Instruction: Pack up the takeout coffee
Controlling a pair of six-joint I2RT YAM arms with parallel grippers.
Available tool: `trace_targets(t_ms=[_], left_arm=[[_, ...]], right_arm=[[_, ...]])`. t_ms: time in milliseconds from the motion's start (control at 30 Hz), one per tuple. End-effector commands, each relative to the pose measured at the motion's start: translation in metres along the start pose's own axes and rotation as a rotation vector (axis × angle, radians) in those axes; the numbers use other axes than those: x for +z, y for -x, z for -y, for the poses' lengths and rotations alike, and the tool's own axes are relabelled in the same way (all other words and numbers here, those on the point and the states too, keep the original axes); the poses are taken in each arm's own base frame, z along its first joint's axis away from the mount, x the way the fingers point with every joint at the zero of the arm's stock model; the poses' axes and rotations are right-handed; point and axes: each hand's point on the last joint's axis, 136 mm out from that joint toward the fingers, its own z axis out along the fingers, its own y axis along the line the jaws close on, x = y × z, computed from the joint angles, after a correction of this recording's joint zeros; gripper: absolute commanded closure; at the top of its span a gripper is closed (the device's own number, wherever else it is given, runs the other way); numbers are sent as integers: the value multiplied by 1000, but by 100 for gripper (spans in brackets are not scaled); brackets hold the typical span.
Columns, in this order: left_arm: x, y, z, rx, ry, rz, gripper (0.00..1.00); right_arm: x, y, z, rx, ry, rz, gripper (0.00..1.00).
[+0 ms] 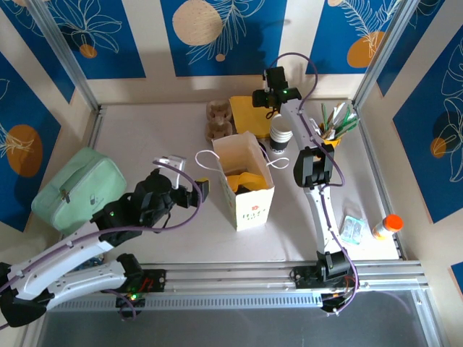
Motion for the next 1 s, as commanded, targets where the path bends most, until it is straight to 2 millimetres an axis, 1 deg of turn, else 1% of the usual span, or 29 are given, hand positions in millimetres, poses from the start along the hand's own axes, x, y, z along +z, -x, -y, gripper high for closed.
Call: trace_targets(t_ms=[0, 200, 367, 533, 967], left_arm=[[-2, 0, -8, -5, 33, 2, 0], [-2, 0, -8, -8, 32, 2, 0], [1, -4, -8, -11, 34, -4, 0], [1, -4, -9, -11, 35, -2, 0], [3, -7, -8, -7, 37, -7, 0]], right_arm=[[8, 2, -5, -19, 19, 21, 30], [20, -10, -7, -29, 22, -6, 30], [27, -20, -7, -40, 13, -30, 29], [33, -30, -8, -59, 9, -52, 29], [47, -51, -9, -123, -17, -94, 25]])
